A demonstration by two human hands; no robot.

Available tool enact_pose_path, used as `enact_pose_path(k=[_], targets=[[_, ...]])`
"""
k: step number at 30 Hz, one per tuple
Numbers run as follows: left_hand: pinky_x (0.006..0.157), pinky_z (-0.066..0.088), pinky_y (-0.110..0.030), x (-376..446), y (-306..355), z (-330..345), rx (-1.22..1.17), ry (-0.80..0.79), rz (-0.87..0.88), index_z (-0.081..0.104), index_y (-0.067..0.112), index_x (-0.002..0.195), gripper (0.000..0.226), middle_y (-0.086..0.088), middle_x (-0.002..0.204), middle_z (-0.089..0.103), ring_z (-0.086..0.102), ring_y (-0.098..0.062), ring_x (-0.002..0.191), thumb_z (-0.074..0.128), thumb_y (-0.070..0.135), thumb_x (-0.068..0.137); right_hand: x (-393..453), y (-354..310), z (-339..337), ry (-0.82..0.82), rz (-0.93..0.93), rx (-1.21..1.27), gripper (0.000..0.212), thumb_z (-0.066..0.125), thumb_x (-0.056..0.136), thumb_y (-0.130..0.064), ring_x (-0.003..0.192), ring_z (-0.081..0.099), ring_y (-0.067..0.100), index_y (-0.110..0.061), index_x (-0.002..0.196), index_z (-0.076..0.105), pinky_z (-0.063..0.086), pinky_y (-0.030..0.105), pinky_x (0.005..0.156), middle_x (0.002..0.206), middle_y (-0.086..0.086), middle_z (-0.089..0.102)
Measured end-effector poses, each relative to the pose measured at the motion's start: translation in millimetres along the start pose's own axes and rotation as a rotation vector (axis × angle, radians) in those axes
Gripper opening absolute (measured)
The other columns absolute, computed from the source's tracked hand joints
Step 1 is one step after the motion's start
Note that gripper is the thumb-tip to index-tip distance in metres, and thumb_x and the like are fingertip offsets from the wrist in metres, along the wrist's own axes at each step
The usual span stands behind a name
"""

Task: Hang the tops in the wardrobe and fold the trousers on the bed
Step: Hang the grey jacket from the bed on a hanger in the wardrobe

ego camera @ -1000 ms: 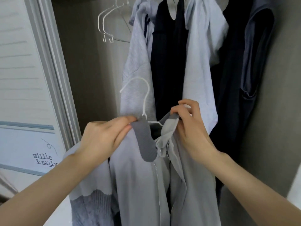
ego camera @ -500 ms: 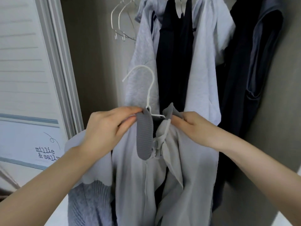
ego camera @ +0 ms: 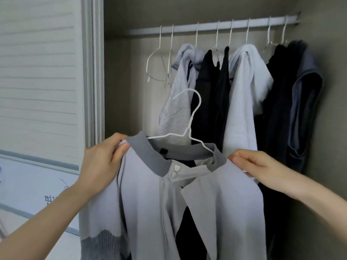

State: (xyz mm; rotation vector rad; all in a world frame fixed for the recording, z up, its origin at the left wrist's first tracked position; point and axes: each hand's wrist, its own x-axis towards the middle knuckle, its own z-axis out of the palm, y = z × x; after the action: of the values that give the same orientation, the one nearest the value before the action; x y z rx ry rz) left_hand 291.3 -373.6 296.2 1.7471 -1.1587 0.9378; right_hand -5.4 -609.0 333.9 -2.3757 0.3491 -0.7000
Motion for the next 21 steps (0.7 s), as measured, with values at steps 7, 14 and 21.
enact_pose_path(k=[7,14,21], targets=[[0.069,0.049,-0.016,20.7,-19.6,18.5,-0.208,-0.119,-0.052,0.056,0.042,0.101,0.012,0.024,0.089,0.064,0.061,0.002,0.087,0.044,0.037,0.099,-1.1,-14.8,1.7,-0.257,0.062,0.332,0.033,0.055,0.092,-0.029,0.100,0.060,0.020,-0.001,0.107,0.063,0.047,0.037,0.094,0.109,0.023,0.064],[0.087,0.047,-0.030,87.7,-14.0,24.2,-0.228,-0.281,-0.156,0.068,0.017,0.113,0.020,0.002,0.104,0.070,0.063,-0.016,0.099,0.053,0.018,0.099,33.1,-66.9,-16.5,-0.067,0.042,0.626,0.035,0.068,0.071,-0.024,0.089,0.071,0.028,-0.004,0.099,0.074,0.058,0.030,0.076,0.105,0.021,0.070],[0.092,0.044,-0.028,146.3,8.4,17.1,-0.091,-0.330,-0.008,0.062,0.010,0.117,0.027,-0.007,0.120,0.061,0.057,-0.024,0.110,0.054,0.004,0.092,55.4,-108.4,-21.0,0.054,-0.012,0.605,0.027,0.067,0.068,-0.022,0.068,0.071,0.021,-0.004,0.085,0.077,0.058,0.026,0.061,0.087,0.017,0.074]])
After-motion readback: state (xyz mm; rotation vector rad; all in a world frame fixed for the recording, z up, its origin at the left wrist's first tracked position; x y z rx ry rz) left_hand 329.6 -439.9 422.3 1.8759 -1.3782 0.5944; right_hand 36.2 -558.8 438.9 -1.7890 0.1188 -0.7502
